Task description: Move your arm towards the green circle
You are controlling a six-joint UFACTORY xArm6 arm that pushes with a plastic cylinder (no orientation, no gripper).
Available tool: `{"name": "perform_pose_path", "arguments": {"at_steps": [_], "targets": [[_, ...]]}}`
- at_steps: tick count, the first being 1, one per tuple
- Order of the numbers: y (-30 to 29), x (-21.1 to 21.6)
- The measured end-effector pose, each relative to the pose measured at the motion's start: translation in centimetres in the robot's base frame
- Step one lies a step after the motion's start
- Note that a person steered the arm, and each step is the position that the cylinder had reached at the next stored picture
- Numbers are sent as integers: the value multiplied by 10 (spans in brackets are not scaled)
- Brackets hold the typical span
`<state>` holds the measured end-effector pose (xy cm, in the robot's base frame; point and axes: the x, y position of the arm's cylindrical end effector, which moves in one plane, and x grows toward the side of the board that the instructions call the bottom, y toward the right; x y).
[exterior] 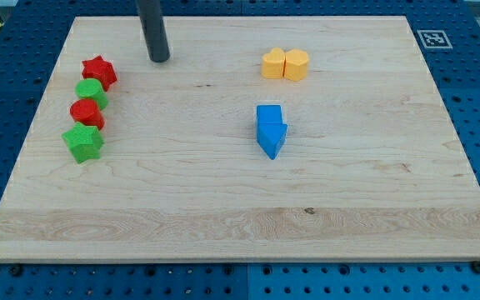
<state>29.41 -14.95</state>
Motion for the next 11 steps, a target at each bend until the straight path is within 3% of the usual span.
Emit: {"name": "perform_pose_path", "arguments": {"at_steps": [3,4,7,11], "targets": [[-146,-1],[-155,9],[-155,91],[-90,85]]}}
